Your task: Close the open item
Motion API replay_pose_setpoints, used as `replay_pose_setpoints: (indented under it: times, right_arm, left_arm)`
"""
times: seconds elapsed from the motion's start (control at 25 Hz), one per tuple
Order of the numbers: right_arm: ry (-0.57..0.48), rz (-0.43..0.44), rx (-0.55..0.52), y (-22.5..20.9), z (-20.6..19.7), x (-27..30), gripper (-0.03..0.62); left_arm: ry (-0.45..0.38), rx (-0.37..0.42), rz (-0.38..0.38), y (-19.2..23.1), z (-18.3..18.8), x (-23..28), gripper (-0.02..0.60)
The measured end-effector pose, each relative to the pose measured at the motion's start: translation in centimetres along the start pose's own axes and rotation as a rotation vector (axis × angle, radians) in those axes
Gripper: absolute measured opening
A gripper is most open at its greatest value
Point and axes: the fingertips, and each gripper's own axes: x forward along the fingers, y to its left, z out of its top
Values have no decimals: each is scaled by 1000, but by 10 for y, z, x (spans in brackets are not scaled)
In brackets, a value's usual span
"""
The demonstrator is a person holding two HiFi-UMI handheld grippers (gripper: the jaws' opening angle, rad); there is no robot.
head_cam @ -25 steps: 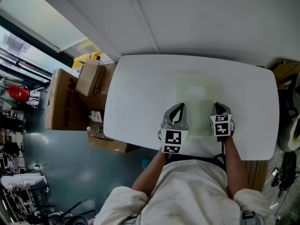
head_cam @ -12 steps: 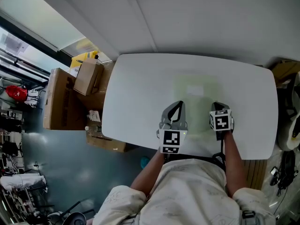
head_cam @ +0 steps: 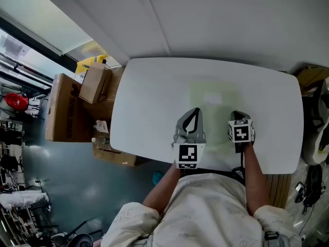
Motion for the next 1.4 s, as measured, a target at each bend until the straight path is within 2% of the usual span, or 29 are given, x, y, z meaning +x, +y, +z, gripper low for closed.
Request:
replay_pose_setpoints:
  times: [0.32,1.4]
  right_arm:
    - [-29,-17,-6,1,3,0,3]
    - [-71,18,-13,1,4,-24,2]
  left_arm:
    - [-5,3,-9,-1,3,1,0]
    - [-13,-2,-40,-22,7,5,0]
